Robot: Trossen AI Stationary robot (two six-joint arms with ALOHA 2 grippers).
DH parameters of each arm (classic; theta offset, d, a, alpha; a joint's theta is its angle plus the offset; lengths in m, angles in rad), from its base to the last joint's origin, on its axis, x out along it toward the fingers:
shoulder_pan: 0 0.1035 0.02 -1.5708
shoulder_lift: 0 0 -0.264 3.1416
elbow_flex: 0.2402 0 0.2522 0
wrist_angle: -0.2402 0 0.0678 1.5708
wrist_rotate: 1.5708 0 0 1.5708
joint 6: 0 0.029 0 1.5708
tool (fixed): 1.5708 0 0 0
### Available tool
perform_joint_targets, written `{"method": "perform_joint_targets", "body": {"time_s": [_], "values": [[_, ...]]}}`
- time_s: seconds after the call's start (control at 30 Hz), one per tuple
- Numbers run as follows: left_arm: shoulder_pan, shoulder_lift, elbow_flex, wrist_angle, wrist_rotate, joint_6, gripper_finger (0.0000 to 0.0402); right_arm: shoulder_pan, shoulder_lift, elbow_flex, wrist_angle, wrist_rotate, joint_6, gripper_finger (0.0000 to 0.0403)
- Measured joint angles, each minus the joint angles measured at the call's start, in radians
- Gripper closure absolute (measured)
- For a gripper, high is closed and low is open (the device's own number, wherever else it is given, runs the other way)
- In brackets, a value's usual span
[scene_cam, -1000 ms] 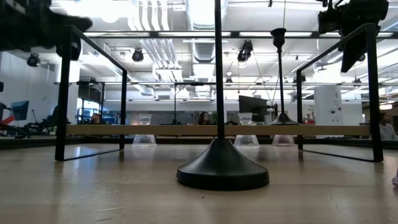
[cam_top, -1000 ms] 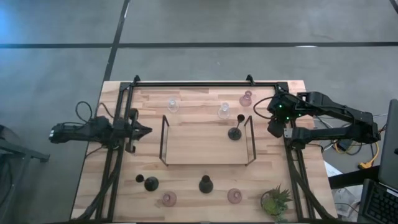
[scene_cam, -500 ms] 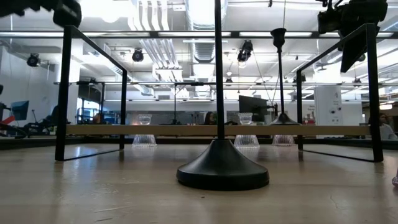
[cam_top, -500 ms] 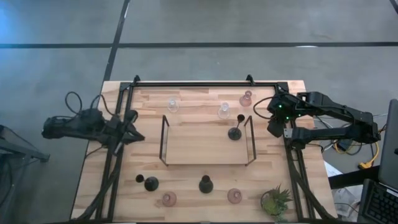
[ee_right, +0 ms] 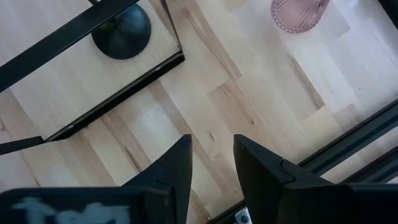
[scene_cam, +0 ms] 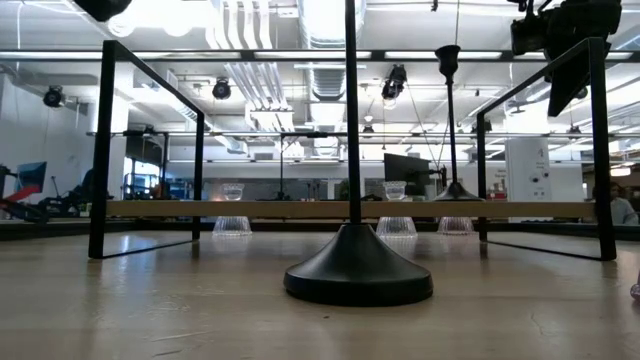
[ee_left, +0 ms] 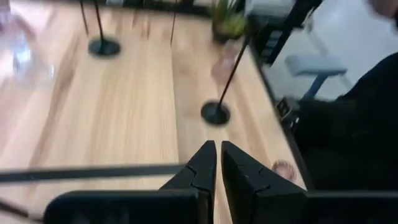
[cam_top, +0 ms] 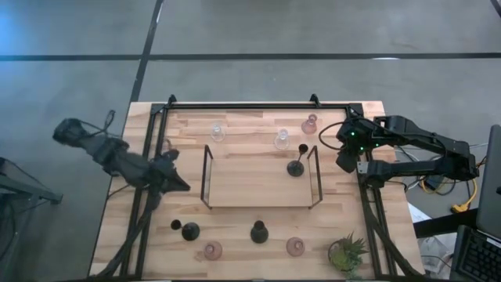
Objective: Pick & Place candle stick holders
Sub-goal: Put the left black candle holder on the shelf
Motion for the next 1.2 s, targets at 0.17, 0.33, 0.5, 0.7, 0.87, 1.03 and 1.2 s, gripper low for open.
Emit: {"method": "perform_joint_targets", "body": {"time_s": [0.17, 0.33, 0.5, 0.7, 0.87, 1.03, 1.2], "values": [[-0.168, 0.109, 0.121, -0.211, -0.122, -0.254, 0.0374, 0.000, 0.000, 0.000, 0.016, 0.000, -0.003, 0.0298], [-0.312, 0.169, 0.240, -0.470, -0.223, -0.553, 0.0374, 0.000, 0.001, -0.001, 0.032, 0.000, -0.003, 0.0302], [-0.447, 0.182, 0.268, -0.587, -0.305, -0.787, 0.0374, 0.000, 0.001, -0.003, 0.072, 0.000, 0.000, 0.0307], [-0.593, 0.204, 0.179, -0.575, -0.329, -1.065, 0.0374, 0.000, 0.001, -0.004, 0.073, 0.000, -0.042, 0.0315], [-0.675, 0.244, 0.120, -0.574, -0.301, -1.249, 0.0374, 0.000, 0.001, -0.004, 0.076, 0.000, -0.077, 0.0324], [-0.720, 0.287, 0.086, -0.491, -0.300, -1.290, 0.0374, 0.000, 0.001, -0.004, 0.076, 0.000, -0.078, 0.0333], [-0.744, 0.350, 0.063, -0.431, -0.298, -1.287, 0.0374, 0.000, 0.001, -0.004, 0.077, 0.000, -0.074, 0.0334]]}}
